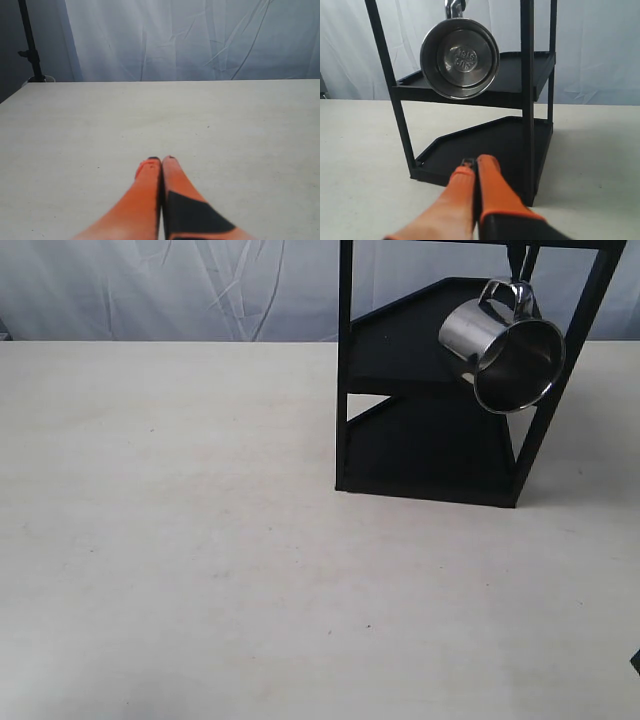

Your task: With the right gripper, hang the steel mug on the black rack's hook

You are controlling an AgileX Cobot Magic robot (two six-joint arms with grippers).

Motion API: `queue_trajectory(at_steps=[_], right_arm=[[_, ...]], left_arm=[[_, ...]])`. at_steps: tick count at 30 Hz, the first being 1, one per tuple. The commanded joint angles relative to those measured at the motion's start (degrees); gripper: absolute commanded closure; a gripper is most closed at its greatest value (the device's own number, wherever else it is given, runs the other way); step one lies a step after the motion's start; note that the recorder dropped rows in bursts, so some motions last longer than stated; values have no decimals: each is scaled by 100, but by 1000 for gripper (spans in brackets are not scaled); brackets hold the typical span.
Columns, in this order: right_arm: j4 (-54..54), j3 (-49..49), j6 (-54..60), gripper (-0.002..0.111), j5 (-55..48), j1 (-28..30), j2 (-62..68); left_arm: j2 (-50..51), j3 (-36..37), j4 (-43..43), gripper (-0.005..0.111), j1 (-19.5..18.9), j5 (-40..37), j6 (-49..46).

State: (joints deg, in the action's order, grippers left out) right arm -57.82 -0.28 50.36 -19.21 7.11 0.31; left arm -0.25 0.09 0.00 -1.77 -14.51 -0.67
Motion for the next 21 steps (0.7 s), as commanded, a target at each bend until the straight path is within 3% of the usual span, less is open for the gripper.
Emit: queue_trajectory(at_steps=[1, 11, 21], right_arm=[[109, 28, -2, 108, 91, 21, -31], [85, 28, -2, 108, 91, 21, -31], [85, 28, -2, 108, 38, 21, -31]], left_arm=[[25, -9, 0, 107, 28, 53, 26], [25, -9, 0, 107, 28, -427, 26], [25, -9, 0, 107, 28, -439, 26]])
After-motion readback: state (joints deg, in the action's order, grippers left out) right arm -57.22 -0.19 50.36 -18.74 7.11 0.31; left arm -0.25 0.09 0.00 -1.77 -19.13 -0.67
